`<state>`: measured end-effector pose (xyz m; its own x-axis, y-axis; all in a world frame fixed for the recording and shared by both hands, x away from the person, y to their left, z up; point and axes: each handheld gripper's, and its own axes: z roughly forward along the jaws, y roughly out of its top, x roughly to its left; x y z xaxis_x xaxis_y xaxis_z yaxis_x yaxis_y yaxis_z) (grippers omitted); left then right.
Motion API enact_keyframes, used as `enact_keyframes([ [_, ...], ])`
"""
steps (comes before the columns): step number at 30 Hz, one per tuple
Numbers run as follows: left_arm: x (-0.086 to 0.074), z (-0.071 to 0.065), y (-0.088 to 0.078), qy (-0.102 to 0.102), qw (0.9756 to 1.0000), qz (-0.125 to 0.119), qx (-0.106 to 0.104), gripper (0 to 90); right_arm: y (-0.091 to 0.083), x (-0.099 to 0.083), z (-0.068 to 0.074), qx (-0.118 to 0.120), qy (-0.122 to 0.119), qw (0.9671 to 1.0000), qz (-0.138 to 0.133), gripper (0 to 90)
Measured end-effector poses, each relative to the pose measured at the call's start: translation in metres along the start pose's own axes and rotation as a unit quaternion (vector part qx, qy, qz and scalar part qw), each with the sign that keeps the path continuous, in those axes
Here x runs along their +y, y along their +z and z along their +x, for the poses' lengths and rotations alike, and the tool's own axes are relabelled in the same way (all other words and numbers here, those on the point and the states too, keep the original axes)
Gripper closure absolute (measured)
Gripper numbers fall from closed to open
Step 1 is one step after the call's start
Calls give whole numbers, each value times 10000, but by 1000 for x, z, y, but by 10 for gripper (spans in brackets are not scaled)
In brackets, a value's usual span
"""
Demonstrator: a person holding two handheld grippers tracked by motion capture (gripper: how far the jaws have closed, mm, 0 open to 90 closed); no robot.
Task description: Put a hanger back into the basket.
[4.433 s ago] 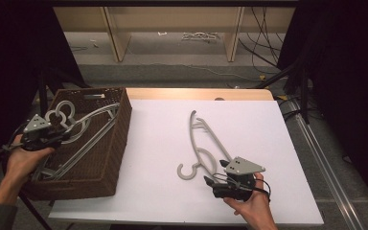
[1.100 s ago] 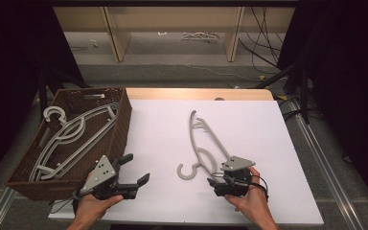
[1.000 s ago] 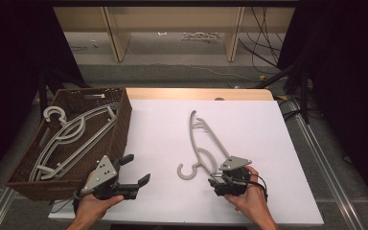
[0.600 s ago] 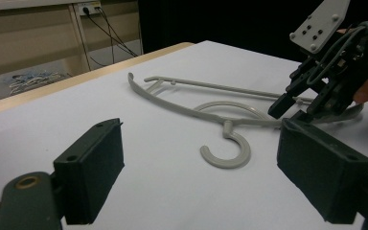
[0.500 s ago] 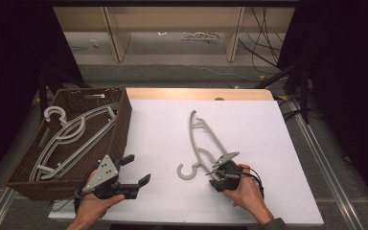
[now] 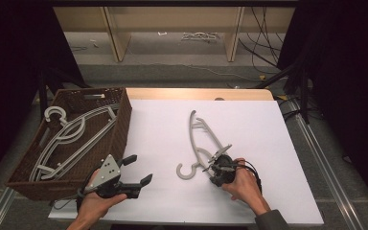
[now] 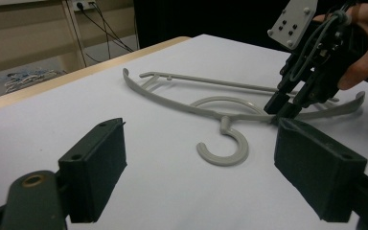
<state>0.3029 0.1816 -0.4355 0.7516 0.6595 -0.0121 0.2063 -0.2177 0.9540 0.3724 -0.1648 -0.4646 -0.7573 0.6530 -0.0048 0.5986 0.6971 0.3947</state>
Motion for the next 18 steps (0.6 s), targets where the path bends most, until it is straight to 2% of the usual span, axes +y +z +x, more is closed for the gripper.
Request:
enact_keyframes([
  [4,0,0,1,37,10000,54,32,194,0,2,1,-38,-124,9999,35,772],
  [10,0,0,-1,88,9999,82,81,200,-1,3,5,-106,-257,9996,68,803],
  [15,-1,0,0,119,9998,142,111,205,-4,3,11,-105,-611,9980,136,817],
  [18,-2,-2,4,257,9993,249,106,208,-7,3,15,-135,-924,9955,165,818],
])
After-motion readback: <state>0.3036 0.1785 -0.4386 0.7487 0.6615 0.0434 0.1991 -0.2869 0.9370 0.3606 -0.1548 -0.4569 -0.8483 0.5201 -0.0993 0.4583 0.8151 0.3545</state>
